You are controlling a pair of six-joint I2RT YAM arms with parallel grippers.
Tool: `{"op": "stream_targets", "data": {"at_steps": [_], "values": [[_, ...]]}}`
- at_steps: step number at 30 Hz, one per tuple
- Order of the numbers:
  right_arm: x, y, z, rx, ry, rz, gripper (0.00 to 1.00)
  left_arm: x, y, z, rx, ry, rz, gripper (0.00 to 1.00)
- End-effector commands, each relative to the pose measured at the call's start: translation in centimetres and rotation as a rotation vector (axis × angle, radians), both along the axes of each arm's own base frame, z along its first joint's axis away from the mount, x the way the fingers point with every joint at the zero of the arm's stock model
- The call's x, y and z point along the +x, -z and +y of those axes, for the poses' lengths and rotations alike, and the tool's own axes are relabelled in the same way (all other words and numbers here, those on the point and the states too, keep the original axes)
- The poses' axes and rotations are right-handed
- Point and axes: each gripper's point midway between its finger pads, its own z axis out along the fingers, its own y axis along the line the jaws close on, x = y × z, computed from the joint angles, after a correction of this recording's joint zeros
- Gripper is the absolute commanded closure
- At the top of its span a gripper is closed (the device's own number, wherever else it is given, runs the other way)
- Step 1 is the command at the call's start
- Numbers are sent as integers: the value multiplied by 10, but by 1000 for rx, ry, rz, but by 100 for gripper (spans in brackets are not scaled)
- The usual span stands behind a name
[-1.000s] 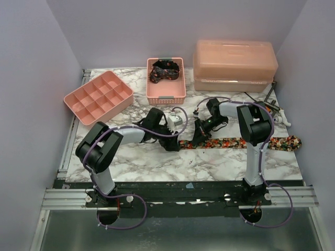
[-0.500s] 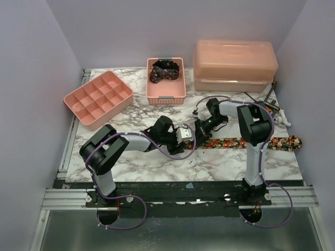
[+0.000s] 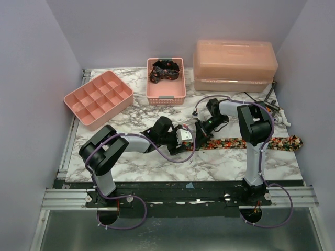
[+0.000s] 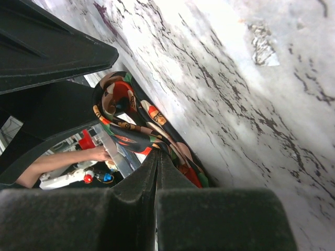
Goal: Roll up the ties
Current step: Roll the tie at the center of the board.
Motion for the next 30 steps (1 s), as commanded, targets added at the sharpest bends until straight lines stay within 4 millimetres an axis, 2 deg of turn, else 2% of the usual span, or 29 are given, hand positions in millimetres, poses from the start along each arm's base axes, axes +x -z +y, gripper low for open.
{"op": "stream_targets", "data": {"at_steps": [1, 4, 8, 13, 16, 19, 25, 30], "values": [[9, 67, -48, -274, -149, -157, 97, -21, 27, 10, 92, 81, 93, 33], [11, 67, -48, -282, -139, -160, 97, -27, 28, 9, 99, 107, 135, 43], [12, 71, -46, -287, -122, -151, 97, -33, 11, 3, 45, 144, 130, 61], [13, 73, -44, -287, -99, -141, 98, -32, -19, -14, -35, 147, 144, 65], [15, 72, -42, -282, -87, -140, 98, -28, -29, -30, -49, 134, 171, 65], [16, 71, -40, -275, -79, -138, 98, -28, -27, -45, -34, 141, 168, 64], [16, 66, -37, -260, -71, -135, 98, -22, -14, -59, -12, 115, 181, 64], [19, 54, -29, -217, -53, -133, 97, -15, 10, -53, 52, 49, 203, 63]]}}
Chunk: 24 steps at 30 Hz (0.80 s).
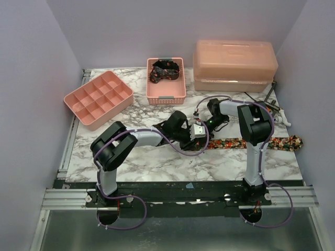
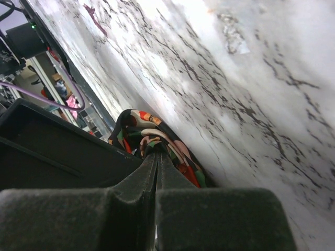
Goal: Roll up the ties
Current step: Roll the tie at the center of the board.
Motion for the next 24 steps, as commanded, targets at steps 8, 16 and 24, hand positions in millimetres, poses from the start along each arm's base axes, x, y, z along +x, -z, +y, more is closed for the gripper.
{"op": "stream_targets", "data": {"at_steps": [8, 16, 24], "values": [[23, 23, -15, -100, -52, -167, 93, 17, 71, 45, 281, -187, -3, 70], [33, -9, -11, -26, -20, -169, 79, 16, 75, 54, 330, -184, -12, 72], [24, -37, -3, 114, 27, -92, 50, 19, 72, 52, 335, -187, -10, 71]]}}
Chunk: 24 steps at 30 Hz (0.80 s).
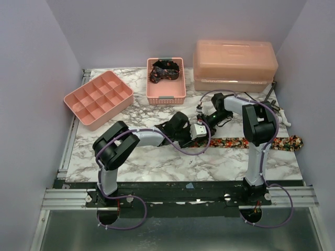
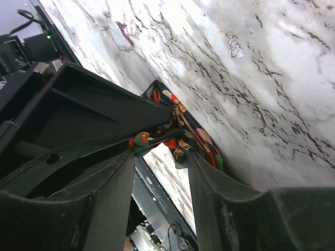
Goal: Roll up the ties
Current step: Roll the tie at the center of the board.
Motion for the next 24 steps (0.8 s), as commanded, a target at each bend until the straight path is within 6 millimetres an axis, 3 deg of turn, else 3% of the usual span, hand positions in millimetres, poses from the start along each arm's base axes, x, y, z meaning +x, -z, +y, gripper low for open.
{"op": "stream_targets", "data": {"at_steps": [1, 14, 17, 20, 22, 24], "values": [[-1, -15, 4, 77, -2, -17, 50, -12, 50, 38, 201, -50, 89, 71], [-2, 9, 11, 87, 22, 41, 55, -10, 42, 26, 184, -37, 92, 68], [-4, 14, 9, 78, 19, 45, 67, -8, 37, 21, 168, -25, 80, 67], [-7, 19, 5, 58, -1, 36, 87, -9, 32, 18, 147, -16, 74, 64], [-10, 24, 1, 41, -21, 19, 99, -4, 23, 14, 103, -20, 63, 55], [-10, 29, -4, 32, -32, 7, 99, -2, 14, 16, 37, -31, 87, 47]]}}
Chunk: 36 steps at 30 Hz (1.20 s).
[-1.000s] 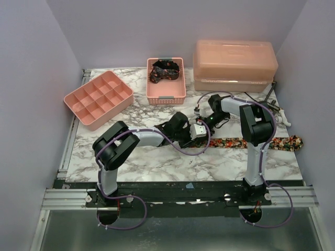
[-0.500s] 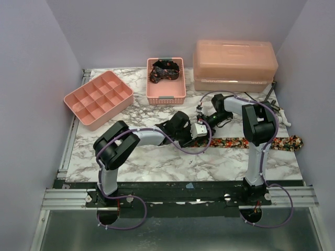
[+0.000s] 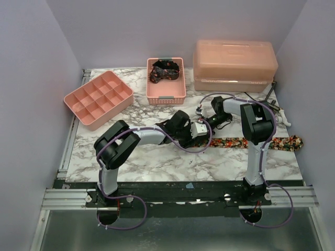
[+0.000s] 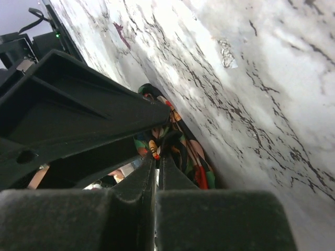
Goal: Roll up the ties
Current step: Roll the tie at the center of the board.
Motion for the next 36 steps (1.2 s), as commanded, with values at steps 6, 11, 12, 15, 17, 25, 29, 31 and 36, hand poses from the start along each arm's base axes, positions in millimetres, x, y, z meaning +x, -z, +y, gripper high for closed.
{"op": "stream_targets", "data": {"at_steps": [6, 11, 12, 15, 17, 25, 29, 31, 36], "values": [[-7, 24, -15, -15, -59, -37, 99, -2, -8, 30, -160, -24, 41, 32], [-7, 22, -12, 16, -60, -27, 99, -7, -3, 20, -175, 26, 35, 24], [-7, 22, -12, 17, -60, -27, 99, -9, -1, 17, -173, 38, 30, 22], [-7, 21, -11, 18, -61, -24, 99, -10, 3, 10, -162, 59, -1, 20], [-6, 20, -11, 22, -62, -23, 99, -6, 6, 6, -151, 53, -12, 20], [-1, 12, -6, 51, -42, -16, 99, -3, 11, -16, -127, 66, -17, 27], [2, 7, -3, 67, -37, -20, 99, -6, 20, -17, -90, 65, -7, 35], [3, 2, -2, 81, -37, -15, 99, -7, 28, -12, -49, 60, -3, 41], [2, -13, -2, 92, -45, -16, 99, -15, 46, 13, 48, 61, -11, 64]]}}
